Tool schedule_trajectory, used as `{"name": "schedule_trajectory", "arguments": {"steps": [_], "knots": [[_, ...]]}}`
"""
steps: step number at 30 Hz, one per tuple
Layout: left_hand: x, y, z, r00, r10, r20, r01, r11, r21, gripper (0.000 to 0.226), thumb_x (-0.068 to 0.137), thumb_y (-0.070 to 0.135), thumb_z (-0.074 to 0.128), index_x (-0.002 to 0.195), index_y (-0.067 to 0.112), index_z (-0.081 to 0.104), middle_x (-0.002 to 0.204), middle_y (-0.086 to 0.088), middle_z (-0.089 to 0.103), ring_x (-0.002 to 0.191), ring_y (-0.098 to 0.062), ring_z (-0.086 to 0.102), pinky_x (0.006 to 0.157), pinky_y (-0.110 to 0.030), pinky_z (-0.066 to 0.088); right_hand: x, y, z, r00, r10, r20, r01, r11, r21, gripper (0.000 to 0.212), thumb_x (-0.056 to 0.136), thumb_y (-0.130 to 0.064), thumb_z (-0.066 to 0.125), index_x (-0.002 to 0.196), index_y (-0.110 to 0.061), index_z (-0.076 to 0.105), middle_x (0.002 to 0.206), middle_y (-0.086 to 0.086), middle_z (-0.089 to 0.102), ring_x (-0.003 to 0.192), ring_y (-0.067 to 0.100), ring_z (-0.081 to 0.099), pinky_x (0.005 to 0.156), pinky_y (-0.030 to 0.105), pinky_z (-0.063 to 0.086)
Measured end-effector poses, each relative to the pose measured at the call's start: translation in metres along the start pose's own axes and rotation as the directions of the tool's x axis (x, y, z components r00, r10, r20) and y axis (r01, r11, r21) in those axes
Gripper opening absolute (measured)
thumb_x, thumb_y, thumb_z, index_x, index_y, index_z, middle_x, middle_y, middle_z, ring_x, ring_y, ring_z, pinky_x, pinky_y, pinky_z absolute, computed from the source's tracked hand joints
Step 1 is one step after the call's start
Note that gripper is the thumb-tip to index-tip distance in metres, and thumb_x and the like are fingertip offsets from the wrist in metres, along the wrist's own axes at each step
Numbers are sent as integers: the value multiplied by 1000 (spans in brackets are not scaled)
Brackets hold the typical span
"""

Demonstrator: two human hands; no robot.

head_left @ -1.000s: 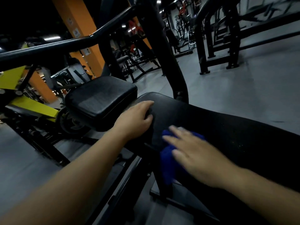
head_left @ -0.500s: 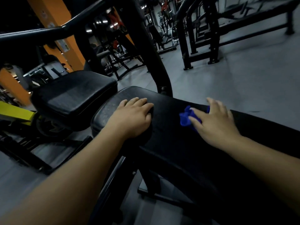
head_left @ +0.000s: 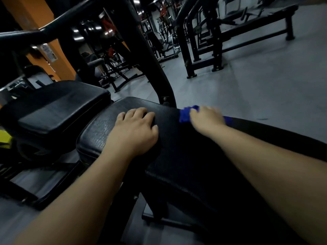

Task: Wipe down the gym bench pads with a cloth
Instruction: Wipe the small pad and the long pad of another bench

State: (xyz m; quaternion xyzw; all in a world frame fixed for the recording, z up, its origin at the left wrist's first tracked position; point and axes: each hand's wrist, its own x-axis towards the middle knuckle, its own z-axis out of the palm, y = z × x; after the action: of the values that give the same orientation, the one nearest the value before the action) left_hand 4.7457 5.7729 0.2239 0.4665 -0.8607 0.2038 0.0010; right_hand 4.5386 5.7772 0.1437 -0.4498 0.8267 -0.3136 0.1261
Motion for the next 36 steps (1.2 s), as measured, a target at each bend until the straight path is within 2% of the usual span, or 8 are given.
{"name": "schedule_trajectory", "arguments": {"steps": [7, 12, 14, 19, 24, 27, 31, 36], "knots": [[-4, 0, -5, 997, 9, 83, -7, 1000, -30, 57, 104, 44, 23, 158, 26, 20, 168, 3, 10, 154, -16, 5, 123, -47, 6, -89, 8, -9, 807, -587, 55, 566, 797, 210, 44, 105, -26, 42, 147, -14, 46, 159, 0, 33, 149, 14, 23, 116, 14, 8], [-4, 0, -4, 997, 28, 72, -26, 999, -24, 57, 104, 44, 26, 157, 24, 25, 167, 0, 14, 153, -20, 10, 123, -49, 9, -103, 39, -16, 972, -214, 96, 212, 977, 29, 57, 102, -52, 35, 154, -29, 33, 165, 16, 11, 152, 29, 11, 123, 35, 9], [-3, -2, -4, 997, 28, 74, -26, 999, -24, 56, 104, 43, 27, 157, 24, 27, 167, 0, 16, 153, -20, 11, 123, -49, 9, -131, 2, -4, 950, -306, 68, 308, 951, -26, 57, 104, -49, 31, 152, -20, 34, 163, 19, 17, 149, 34, 17, 122, 40, 14], [-3, -3, -4, 997, 36, 64, -34, 999, -32, 55, 104, 43, 27, 155, 24, 30, 166, -1, 19, 153, -21, 13, 122, -51, 10, -216, 51, -19, 562, -814, 144, 823, 569, 5, 51, 99, -36, 32, 146, -23, 47, 162, 4, 28, 150, 22, 23, 122, 36, 23], [-4, 2, -7, 999, 36, 8, -35, 999, -39, 50, 101, 39, 32, 147, 22, 43, 161, -3, 31, 149, -23, 24, 119, -52, 18, -178, 31, -17, 806, -586, 84, 567, 805, 176, 54, 101, -36, 27, 153, -24, 34, 163, -1, 24, 149, 16, 24, 119, 26, 16], [-8, 5, -10, 998, 61, -17, -62, 997, -52, 44, 101, 35, 37, 140, 20, 51, 155, -3, 41, 145, -23, 32, 117, -49, 23, -174, -24, -5, 785, -614, 82, 607, 789, 95, 61, 102, -51, 33, 153, -16, 35, 165, 6, 19, 151, 25, 16, 123, 37, 14], [-8, 3, -8, 997, 79, -26, -80, 996, -40, 44, 100, 38, 37, 140, 25, 51, 156, 0, 40, 145, -22, 32, 118, -48, 25, -165, 30, -16, 720, -688, 96, 657, 719, 228, 51, 100, -46, 41, 147, -26, 46, 164, -3, 22, 149, 13, 22, 120, 27, 18], [-2, 23, -5, 999, 24, 26, -24, 1000, 0, 50, 99, 39, 29, 141, 20, 48, 154, -8, 40, 142, -30, 33, 115, -51, 28, -79, 73, -28, 997, -52, -60, 56, 995, 79, 32, 97, -30, 47, 126, -25, 61, 136, 13, 40, 127, 35, 40, 104, 41, 39]]}}
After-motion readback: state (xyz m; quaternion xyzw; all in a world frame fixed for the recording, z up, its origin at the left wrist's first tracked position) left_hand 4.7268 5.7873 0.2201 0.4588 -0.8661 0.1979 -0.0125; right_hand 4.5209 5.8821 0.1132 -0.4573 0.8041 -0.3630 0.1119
